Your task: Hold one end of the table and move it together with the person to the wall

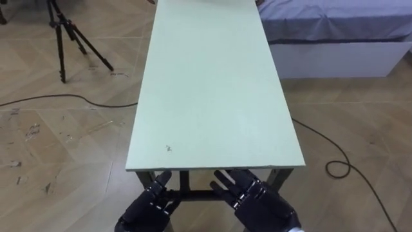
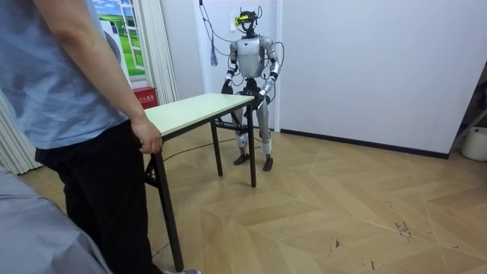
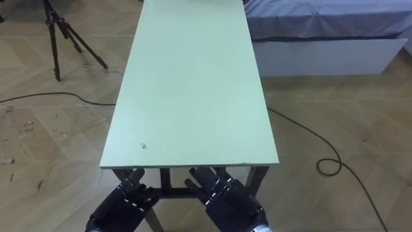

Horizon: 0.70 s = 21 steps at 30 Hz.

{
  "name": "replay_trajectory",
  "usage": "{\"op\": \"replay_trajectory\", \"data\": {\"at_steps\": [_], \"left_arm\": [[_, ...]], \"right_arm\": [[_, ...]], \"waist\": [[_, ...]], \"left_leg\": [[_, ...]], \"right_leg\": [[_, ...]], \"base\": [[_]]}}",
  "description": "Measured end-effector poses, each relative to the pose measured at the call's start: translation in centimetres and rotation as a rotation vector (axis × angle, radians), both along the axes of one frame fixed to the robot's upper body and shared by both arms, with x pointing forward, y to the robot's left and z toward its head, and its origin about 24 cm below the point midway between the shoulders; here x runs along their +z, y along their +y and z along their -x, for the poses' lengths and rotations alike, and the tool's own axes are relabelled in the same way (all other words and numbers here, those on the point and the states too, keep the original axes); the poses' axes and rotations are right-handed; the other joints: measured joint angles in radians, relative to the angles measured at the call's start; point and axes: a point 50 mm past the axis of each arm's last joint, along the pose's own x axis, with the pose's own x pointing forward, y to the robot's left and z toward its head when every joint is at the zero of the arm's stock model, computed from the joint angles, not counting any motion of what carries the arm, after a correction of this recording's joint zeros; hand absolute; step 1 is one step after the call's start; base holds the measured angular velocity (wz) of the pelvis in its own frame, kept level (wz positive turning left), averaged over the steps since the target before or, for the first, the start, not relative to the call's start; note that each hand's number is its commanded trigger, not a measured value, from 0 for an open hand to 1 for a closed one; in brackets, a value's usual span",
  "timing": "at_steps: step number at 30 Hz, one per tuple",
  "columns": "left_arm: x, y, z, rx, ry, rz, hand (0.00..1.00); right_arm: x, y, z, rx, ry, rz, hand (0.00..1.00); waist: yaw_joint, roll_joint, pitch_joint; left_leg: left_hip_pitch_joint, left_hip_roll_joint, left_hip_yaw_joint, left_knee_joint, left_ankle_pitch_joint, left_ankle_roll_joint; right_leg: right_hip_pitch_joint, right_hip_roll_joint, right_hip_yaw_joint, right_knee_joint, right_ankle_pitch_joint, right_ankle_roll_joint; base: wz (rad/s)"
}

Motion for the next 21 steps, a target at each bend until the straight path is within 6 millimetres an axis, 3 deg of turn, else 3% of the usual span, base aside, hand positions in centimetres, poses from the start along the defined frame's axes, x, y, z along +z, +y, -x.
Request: {"op": "replay_trajectory", "data": {"at_steps": [8, 21], "left_arm": [[-0.1, 0.1, 0.0, 0.002, 0.033, 0.032, 0.0], [0.7, -0.4, -0.7, 0.018, -0.001, 0.077, 0.0]], "right_arm": [[-0.7, -2.9, -1.2, -0.255, 0.074, -0.048, 0.0], [-0.7, -2.4, -1.6, -0.311, 0.094, -0.094, 0.0]], "waist": [[-0.003, 0.019, -0.0092], [-0.004, 0.017, -0.0098]], "left_leg": [[-0.002, 0.0, -0.008, -0.004, 0.0, 0.0], [-0.005, -0.001, -0.011, 0.002, 0.0, 0.0]], "right_leg": [[0.002, 0.0, -0.005, 0.0, 0.0, 0.0], [0.0, 0.0, -0.004, 0.0, 0.0, 0.0]], "base": [[0.01], [0.0]]}}
